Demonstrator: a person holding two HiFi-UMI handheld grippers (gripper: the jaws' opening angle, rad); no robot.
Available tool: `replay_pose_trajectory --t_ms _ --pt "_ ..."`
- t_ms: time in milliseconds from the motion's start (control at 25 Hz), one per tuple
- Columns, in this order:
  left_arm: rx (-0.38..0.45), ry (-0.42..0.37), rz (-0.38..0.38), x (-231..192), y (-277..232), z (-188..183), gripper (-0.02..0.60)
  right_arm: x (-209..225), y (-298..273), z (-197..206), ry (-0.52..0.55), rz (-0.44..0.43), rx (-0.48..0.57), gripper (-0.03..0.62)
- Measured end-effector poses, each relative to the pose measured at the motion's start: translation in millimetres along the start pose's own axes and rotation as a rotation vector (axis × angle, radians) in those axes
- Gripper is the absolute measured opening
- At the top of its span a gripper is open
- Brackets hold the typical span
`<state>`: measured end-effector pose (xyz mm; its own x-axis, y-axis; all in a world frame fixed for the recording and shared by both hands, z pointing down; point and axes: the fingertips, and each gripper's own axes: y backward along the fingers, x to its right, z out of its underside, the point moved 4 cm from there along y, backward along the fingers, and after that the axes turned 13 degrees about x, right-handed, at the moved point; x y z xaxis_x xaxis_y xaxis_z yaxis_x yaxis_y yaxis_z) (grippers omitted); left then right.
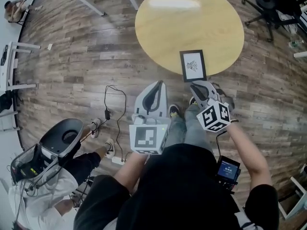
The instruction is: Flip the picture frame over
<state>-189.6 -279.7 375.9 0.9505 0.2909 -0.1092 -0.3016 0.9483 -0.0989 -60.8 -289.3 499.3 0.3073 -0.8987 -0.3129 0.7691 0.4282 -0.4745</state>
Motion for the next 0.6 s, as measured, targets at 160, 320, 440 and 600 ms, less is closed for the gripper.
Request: replay_pose_trajectory --t_ms 160,320,440,600 --pt "-0.049 0.018 -0.003 0.3 -12.8 40.6 0.023 -15.6 -23.9 34.1 0.062 -0.057 -0.053 0.037" --pt "-0.089 0.059 -0.002 2.2 -19.1 72.5 0.023 -20.8 -40.2 59.7 0.105 -0.044 -0.119 0.178" --pt "-0.112 0.074 0.007 6.4 -21.0 87.4 0.023 -21.3 -52.8 72.0 0.170 0.000 -0.158 0.191" --pt "-0.117 0.061 0.019 11.8 -23.0 97.3 0.023 -23.9 -71.9 92.1 0.359 0.039 -0.254 0.219"
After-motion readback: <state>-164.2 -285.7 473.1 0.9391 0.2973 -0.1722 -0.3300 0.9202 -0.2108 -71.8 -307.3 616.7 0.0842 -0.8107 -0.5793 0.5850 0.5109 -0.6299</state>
